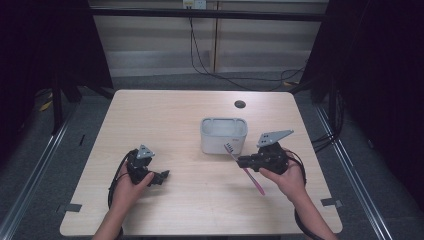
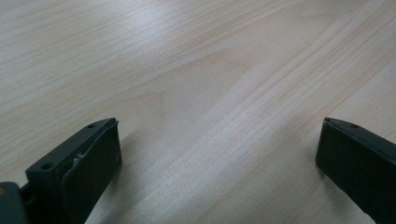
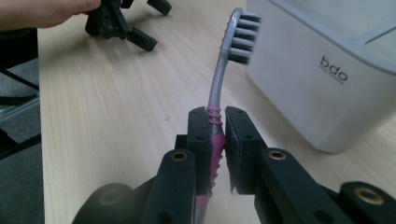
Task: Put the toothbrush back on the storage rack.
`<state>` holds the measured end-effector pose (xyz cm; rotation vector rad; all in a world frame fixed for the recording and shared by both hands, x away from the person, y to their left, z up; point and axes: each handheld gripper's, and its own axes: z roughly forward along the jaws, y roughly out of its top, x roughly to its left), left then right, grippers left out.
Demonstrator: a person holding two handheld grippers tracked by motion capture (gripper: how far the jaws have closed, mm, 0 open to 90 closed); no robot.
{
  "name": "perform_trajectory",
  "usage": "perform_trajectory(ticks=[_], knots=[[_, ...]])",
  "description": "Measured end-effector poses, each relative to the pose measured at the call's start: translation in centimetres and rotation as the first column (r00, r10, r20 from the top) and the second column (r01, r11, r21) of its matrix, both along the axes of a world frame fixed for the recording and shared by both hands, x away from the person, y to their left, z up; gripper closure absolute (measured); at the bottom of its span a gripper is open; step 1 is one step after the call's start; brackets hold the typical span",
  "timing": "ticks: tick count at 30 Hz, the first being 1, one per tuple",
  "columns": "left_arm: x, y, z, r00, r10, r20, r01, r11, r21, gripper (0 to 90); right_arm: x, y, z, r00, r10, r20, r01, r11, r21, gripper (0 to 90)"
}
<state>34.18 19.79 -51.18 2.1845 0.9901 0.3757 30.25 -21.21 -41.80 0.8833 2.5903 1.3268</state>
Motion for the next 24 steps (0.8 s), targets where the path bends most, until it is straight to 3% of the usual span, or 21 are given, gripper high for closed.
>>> perform_trajectory(ticks=[24], knots=[[0.0,0.0,0.0,1.0000,0.000,0.000,0.000,1.0000,0.000,0.0,1.3,-0.7,2.5,0.9947,-0.083,0.062,0.076,0.991,0.108,81.3]])
